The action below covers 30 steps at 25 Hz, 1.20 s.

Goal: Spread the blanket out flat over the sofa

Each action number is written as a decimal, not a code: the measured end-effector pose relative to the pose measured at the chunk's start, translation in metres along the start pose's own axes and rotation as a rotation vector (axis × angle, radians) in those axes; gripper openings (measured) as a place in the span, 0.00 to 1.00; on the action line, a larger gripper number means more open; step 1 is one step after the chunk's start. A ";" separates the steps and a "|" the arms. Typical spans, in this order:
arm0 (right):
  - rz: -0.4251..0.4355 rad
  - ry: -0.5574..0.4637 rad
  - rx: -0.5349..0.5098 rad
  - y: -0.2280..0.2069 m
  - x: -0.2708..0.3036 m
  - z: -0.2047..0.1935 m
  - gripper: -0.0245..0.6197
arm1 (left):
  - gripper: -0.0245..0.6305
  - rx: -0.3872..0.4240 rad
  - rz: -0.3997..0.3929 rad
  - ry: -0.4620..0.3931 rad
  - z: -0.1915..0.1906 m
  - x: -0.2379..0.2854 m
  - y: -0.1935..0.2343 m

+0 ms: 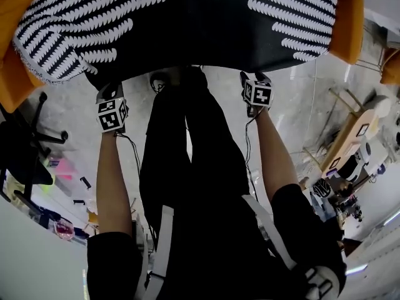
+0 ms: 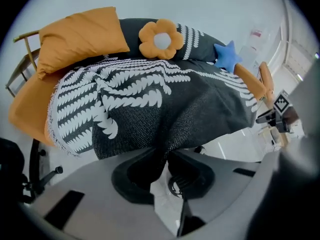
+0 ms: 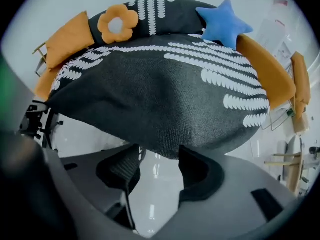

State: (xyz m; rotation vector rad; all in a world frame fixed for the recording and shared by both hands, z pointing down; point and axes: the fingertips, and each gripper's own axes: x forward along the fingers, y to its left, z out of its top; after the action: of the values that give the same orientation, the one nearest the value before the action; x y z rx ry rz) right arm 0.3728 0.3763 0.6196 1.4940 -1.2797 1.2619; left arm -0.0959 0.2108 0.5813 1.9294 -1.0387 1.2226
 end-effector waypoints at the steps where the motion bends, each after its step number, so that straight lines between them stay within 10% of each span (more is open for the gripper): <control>1: 0.019 0.001 -0.013 0.005 0.001 0.002 0.45 | 0.15 -0.010 -0.016 -0.008 0.000 0.001 -0.004; 10: 0.194 -0.081 -0.160 0.080 -0.005 0.077 0.45 | 0.40 -0.158 -0.062 -0.103 0.012 -0.027 -0.017; 30: 0.386 -0.231 -0.443 0.283 -0.035 0.182 0.45 | 0.40 -0.386 0.064 -0.250 0.027 -0.067 0.075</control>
State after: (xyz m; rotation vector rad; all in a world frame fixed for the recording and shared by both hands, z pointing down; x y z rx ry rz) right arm 0.1298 0.1560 0.5374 1.1267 -1.9263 0.9587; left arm -0.1671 0.1707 0.5160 1.7798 -1.3620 0.7538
